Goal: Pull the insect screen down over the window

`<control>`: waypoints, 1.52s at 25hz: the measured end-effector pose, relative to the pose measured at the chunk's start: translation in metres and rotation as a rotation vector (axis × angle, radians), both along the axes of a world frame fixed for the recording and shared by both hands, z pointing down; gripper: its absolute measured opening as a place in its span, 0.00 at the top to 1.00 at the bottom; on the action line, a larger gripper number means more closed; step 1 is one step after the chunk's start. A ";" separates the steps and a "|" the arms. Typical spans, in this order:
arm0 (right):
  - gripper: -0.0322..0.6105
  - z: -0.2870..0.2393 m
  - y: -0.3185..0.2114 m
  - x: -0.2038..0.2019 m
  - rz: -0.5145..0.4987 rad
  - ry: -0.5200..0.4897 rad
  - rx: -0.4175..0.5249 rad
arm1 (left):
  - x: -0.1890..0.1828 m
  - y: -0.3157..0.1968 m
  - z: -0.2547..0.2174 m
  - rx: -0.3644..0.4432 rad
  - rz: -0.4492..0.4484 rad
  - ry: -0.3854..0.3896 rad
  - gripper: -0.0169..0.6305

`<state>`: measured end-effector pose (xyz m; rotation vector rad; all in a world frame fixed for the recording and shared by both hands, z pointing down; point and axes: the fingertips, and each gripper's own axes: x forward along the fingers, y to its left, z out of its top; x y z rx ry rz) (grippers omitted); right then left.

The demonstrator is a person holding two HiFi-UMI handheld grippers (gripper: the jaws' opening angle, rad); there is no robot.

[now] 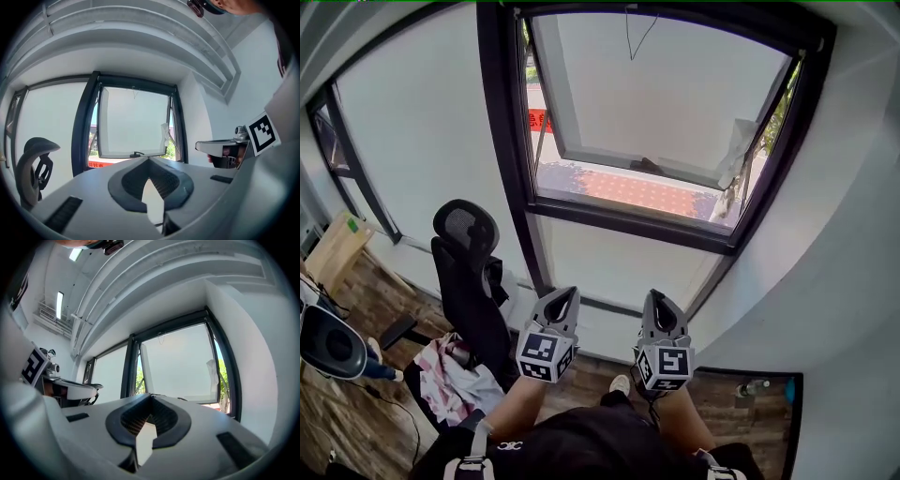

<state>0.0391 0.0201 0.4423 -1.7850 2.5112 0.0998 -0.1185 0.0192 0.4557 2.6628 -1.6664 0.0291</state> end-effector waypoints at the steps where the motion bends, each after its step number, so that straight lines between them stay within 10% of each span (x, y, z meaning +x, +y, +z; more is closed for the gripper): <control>1: 0.94 0.000 -0.012 0.003 -0.005 -0.004 0.000 | 0.003 -0.013 -0.001 -0.001 0.000 0.000 0.97; 28: 0.95 -0.002 -0.266 0.082 -0.050 0.066 0.010 | 0.094 -0.283 -0.015 0.004 0.045 -0.026 0.97; 38: 0.94 -0.028 -0.297 0.089 0.057 0.176 0.044 | 0.073 -0.332 -0.038 0.065 0.082 -0.175 0.97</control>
